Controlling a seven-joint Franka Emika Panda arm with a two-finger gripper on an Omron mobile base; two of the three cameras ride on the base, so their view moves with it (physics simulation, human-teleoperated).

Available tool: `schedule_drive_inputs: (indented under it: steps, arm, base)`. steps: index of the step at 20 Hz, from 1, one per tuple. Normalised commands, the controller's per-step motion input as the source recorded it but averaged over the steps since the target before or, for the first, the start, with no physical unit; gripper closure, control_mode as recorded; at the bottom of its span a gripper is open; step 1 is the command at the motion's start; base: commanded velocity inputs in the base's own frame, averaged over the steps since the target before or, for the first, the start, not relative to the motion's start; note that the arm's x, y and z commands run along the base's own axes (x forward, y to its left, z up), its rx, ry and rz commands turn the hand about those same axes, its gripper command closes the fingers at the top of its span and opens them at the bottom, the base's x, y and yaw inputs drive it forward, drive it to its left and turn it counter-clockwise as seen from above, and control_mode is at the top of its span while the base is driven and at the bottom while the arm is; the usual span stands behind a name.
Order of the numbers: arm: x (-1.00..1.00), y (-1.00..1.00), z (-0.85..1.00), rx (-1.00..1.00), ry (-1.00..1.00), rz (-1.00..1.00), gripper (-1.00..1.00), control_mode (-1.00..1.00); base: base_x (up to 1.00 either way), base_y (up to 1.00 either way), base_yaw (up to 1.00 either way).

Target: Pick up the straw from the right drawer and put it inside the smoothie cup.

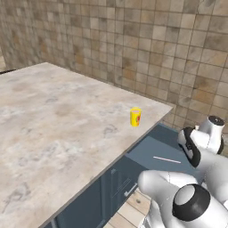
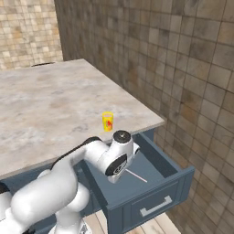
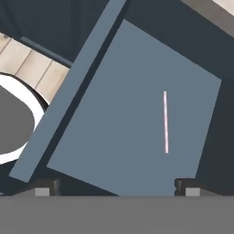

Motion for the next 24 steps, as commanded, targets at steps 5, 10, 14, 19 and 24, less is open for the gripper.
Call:
schedule_drive_inputs:
  steps: [5, 10, 14, 19, 24]
  arm:
    - [0.58, 0.02, 0.00, -0.08, 0.16, 0.00, -1.00, -1.00]
    - [0.53, 0.00, 0.00, -0.03, 0.09, 0.00, -1.00, -1.00]
    - [0.45, -0.12, -0.01, 0.02, 0.05, 0.00, -1.00, -1.00]
    - [0.31, -0.30, -0.10, 0.08, 0.01, 0.00, -1.00, -1.00]
    - [0.13, -0.30, -0.21, 0.05, 0.00, -0.01, -1.00, -1.00]
  base:
    - [0.00, 0.00, 0.00]
    - [0.00, 0.00, 0.00]
    - [0.00, 0.00, 0.00]
    - [0.00, 0.00, 0.00]
    - [0.00, 0.00, 0.00]
